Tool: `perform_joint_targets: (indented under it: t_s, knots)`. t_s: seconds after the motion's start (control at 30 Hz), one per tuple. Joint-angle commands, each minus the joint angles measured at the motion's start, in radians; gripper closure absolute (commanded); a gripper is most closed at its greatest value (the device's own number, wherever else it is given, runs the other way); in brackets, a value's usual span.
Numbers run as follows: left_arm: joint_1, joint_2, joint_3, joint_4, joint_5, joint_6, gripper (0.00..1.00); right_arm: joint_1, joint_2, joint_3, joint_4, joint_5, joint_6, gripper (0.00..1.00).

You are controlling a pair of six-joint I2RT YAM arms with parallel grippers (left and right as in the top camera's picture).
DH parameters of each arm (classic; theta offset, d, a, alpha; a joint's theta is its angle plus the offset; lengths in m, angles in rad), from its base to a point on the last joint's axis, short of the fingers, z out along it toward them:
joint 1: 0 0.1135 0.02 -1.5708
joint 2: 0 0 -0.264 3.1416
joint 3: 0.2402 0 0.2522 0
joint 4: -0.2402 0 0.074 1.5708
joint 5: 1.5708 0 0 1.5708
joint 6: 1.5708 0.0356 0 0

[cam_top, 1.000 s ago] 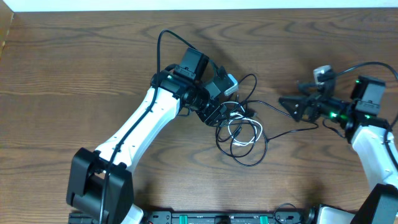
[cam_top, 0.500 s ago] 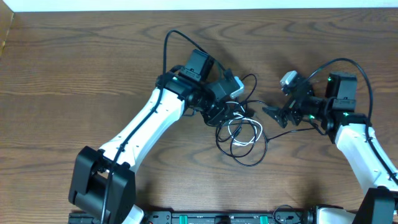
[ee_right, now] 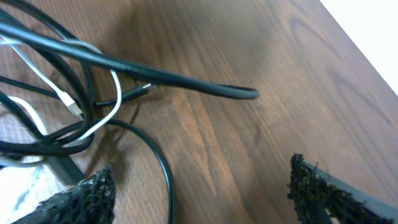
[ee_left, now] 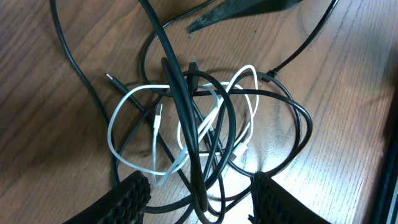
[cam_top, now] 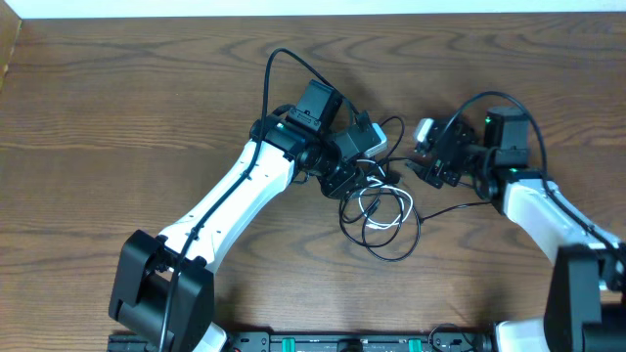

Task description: Untangle cables

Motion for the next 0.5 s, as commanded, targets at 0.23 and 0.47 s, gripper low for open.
perform_joint_targets:
  t_s: [0.23,0.47]
  knots:
    - [0.002,0.011,0.002,0.006,-0.013,0.017,0.47,0.071,0.091,0.001,0.137,-0.052,-0.188,0.21]
    - [0.002,0.011,0.002,0.006,-0.013,0.017,0.46,0.095,0.092,0.001,0.203,-0.052,-0.211,0.19]
